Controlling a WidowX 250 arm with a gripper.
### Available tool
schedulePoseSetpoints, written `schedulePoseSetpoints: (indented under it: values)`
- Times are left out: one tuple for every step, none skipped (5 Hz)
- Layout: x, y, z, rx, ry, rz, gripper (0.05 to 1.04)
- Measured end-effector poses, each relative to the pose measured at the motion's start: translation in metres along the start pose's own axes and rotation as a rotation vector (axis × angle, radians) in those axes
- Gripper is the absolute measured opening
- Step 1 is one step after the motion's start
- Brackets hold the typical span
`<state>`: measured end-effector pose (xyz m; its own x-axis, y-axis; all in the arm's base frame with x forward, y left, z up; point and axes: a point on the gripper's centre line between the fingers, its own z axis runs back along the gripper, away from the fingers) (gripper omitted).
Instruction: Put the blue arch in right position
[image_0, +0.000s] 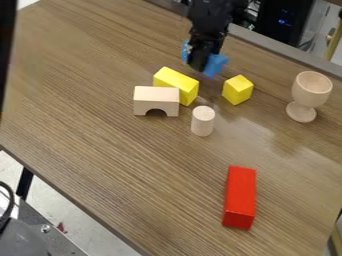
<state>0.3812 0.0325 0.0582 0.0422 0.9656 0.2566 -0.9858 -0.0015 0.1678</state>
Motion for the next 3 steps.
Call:
schedulePoseSetpoints:
  values:
    - [-0.004,-0.007,0.002,0.032,-0.222,-0.047,0.289]
    - [-0.009,-0.015,0.004,0.056,-0.333,-0.120,0.289]
    - [-0.005,-0.023,0.006,0.122,-0.378,-0.235,0.289]
